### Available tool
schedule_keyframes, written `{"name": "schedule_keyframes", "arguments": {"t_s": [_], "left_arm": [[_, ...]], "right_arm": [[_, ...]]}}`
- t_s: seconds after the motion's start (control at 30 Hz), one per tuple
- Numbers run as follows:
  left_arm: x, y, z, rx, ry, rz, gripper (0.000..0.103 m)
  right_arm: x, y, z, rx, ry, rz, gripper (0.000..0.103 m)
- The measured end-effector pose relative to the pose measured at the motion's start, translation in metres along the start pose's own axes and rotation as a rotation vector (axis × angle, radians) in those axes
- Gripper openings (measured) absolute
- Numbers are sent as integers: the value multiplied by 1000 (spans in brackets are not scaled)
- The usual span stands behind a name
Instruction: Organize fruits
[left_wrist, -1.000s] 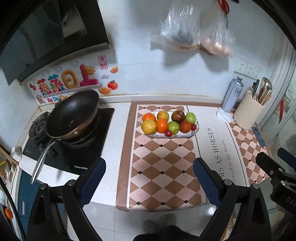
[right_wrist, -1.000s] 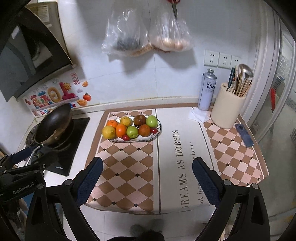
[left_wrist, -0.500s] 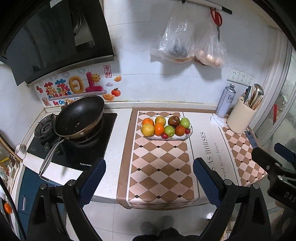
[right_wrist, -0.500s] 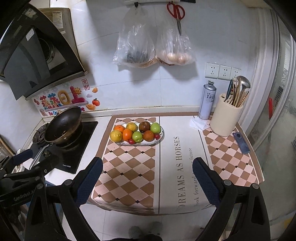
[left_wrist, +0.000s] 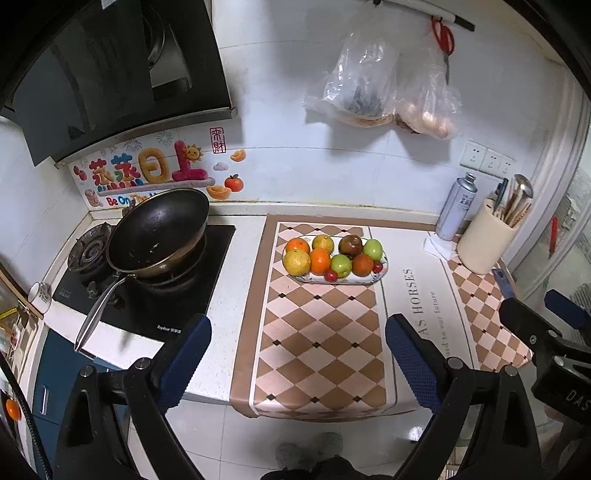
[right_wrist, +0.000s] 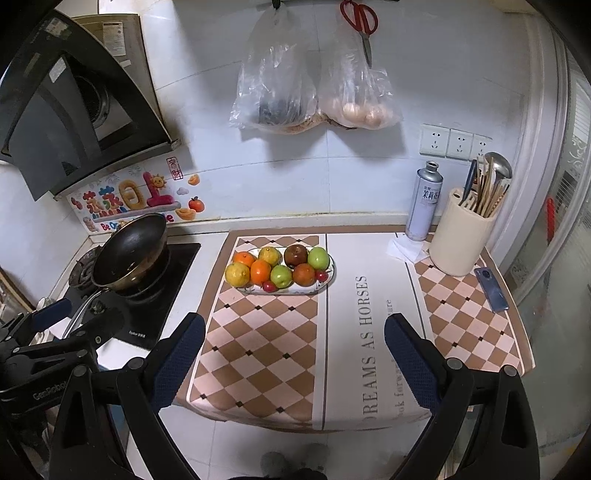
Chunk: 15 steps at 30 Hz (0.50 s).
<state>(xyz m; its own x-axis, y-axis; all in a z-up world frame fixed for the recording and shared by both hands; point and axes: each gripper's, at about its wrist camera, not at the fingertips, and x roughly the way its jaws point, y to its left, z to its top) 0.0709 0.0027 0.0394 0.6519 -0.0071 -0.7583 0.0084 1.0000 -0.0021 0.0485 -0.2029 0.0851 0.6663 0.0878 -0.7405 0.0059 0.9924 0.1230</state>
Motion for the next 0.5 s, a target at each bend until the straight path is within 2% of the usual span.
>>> {"name": "schedule_keyframes", "arguments": {"t_s": [0.5], "left_arm": [[93,0,41,5,96,47,97]], "right_arm": [[113,-14,35,23,108,-48,100]]}}
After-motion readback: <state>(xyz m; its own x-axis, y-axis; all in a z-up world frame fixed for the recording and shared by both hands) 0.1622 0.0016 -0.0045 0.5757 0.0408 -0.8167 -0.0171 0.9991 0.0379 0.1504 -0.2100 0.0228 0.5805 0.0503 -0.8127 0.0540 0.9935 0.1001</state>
